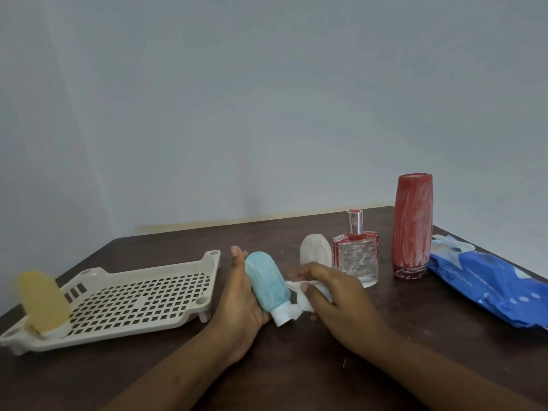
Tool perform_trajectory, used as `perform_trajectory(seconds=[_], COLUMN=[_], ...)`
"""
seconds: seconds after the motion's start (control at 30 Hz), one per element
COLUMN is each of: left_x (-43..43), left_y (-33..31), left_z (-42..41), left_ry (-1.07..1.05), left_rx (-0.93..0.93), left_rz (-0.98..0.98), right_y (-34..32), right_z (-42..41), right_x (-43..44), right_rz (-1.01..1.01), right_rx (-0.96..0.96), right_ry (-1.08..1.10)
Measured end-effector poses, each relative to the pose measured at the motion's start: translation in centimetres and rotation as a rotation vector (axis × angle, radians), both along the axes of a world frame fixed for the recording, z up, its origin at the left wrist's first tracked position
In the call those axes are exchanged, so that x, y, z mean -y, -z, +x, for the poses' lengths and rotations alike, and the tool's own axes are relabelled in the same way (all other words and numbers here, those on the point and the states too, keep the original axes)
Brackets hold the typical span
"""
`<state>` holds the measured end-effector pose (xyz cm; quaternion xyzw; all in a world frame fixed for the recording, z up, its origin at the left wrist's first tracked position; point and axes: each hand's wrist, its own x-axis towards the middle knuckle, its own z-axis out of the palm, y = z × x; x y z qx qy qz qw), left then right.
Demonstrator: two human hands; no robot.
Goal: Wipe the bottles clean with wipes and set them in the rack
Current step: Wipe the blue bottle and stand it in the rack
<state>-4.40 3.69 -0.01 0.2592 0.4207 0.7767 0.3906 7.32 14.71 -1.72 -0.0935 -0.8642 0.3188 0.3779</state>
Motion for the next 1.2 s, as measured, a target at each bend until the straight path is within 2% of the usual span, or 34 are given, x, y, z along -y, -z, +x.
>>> perform_trajectory(seconds=[0.13, 0.43, 0.6, 0.8, 0.97, 1.2], left_x=[0.0, 0.1, 0.0, 0.2, 0.1, 0.0], left_y=[0.1, -0.1, 0.2, 0.4, 0.7, 0.8], left_z=[0.4, 0.3, 0.6, 0.3, -0.1, -0.2], left_ry=[-0.017, -0.007, 0.007, -0.032, -0.053, -0.058], left_rx=[0.011, 0.053, 0.014, -0.040, -0.046, -0.046], left_rz=[0.023, 0.089, 0.142, 0.166, 0.173, 0.210], right_y=[0.4, 0.5, 0.7, 0.6, 0.4, 0.0], right_z=[-0.4, -0.3, -0.6, -0.3, -0.3, -0.1], right_x=[-0.2, -0.3, -0.5, 0.4, -0.2, 0.8], right_rz=[0.130, 0.184, 0.172, 0.177, 0.095, 0.039], right_rx=[-0.022, -0.026, -0.059, -0.045, -0.005, -0.130], right_ry=[0.020, -0.025, 0.029, -0.094, 0.006, -0.039])
